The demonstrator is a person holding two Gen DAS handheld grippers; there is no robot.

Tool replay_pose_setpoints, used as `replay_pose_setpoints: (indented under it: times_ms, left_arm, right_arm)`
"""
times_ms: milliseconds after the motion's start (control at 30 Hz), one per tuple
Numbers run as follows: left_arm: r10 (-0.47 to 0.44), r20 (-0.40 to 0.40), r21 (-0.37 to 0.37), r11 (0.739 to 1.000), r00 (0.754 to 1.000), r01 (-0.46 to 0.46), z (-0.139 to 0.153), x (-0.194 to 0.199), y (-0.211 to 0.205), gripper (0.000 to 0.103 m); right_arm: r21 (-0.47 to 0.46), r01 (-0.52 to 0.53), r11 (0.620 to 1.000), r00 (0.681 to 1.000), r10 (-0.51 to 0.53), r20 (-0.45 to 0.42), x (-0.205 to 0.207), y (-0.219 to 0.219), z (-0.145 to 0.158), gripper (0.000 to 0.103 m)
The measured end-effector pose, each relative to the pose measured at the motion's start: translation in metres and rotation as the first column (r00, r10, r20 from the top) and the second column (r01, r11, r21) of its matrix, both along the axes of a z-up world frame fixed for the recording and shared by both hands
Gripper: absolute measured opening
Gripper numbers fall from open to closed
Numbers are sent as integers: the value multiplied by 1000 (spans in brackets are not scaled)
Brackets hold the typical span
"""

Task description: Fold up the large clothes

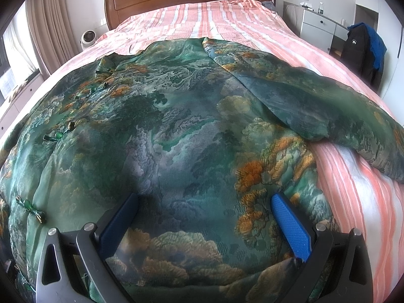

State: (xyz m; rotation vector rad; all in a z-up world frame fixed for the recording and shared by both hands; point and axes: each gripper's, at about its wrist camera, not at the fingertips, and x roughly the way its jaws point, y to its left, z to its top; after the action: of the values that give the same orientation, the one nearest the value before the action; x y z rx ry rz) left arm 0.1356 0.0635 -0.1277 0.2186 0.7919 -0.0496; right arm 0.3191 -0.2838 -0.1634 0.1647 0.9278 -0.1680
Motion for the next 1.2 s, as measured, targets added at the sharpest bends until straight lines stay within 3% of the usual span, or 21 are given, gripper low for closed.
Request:
replay_pose_setpoints:
  times_ms: [867, 933, 1000, 1067, 1200]
  left_arm:
    - [1, 1, 2, 1000, 1000, -1, 1, -2, 0, 103]
    - [0, 1, 2, 1000, 1000, 0, 1, -2, 0, 103]
    - [1, 0, 1, 1000, 1000, -1, 1, -2, 0, 103]
    - [1, -1, 0, 1000, 1000, -1, 1, -2, 1, 103]
    - [2, -6, -6, 1000, 1000, -2, 0, -3, 2, 103]
  right_arm:
    - [32, -25, 999, 1000, 25, 9, -5, -5, 3, 103]
    - [72, -28, 997, 999, 25, 34, -10, -10, 9, 103]
    - [178, -38, 983, 990, 13, 138, -27, -25, 27, 103]
    - [270, -23, 963, 973, -41, 228, -50, -54, 49, 103]
    - [380, 84, 921, 929, -210, 304, -100, -141, 72, 103]
